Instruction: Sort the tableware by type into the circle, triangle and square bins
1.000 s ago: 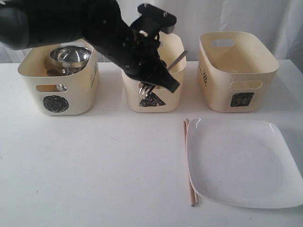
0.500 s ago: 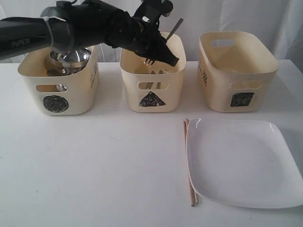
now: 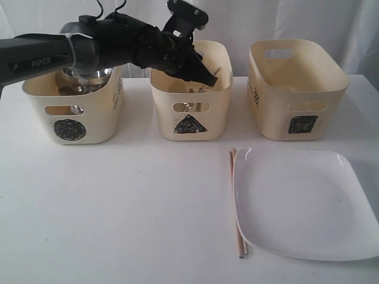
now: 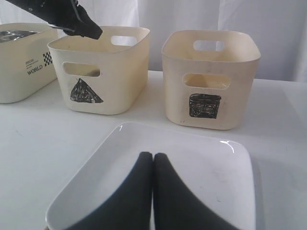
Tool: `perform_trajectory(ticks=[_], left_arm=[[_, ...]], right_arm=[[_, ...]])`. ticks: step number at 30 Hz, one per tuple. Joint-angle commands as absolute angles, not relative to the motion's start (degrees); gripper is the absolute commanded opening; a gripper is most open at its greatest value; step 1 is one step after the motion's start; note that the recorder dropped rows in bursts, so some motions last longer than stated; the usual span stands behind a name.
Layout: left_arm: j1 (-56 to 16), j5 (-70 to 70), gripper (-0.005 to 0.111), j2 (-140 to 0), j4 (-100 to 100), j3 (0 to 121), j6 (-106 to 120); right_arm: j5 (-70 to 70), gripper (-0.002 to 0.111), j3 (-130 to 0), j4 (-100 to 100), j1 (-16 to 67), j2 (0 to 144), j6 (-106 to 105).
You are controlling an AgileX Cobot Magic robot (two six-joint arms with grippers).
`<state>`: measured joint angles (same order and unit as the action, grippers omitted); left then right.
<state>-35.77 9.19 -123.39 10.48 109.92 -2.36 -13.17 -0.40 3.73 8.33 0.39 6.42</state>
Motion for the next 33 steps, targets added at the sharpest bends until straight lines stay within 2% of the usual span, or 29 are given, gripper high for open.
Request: perform_trajectory(ticks=[1, 5, 11, 13, 21, 28, 33], left_arm=[[-35.62, 10.70, 0.052, -122.69, 9.43, 110.42, -5.97], [-35.76, 13.33, 0.049, -121.36, 9.43, 110.42, -6.72], [-36.76, 22.80, 0.024, -117.98, 9.43, 109.85, -6.84], [-37.52, 24.52, 0.021, -116.02, 9.43, 108.24, -6.84], [-41.80, 33.52, 0.024, -106.72, 8.63, 98.75, -8.32], [-45.32, 35.99, 0.044, -101.51, 3.02, 87.90, -10.05], [-48.20, 32.87, 0.046, -98.50, 2.59, 81.55, -11.91]], right_arm=[[-12.71, 0.000, 0.00, 3.96, 7.97, 0.00, 6.22], [-12.71, 0.000, 0.00, 3.96, 7.97, 0.00, 6.22], [-12.71, 0.000, 0.00, 3.96, 7.97, 0.00, 6.22], [-12.71, 0.000, 0.00, 3.96, 7.97, 0.00, 6.22], [-12.71, 0.000, 0.00, 3.96, 7.97, 0.00, 6.22], [-12.71, 0.000, 0.00, 3.96, 7.97, 0.00, 6.22], [-12.71, 0.000, 0.00, 3.96, 7.97, 0.00, 6.22]])
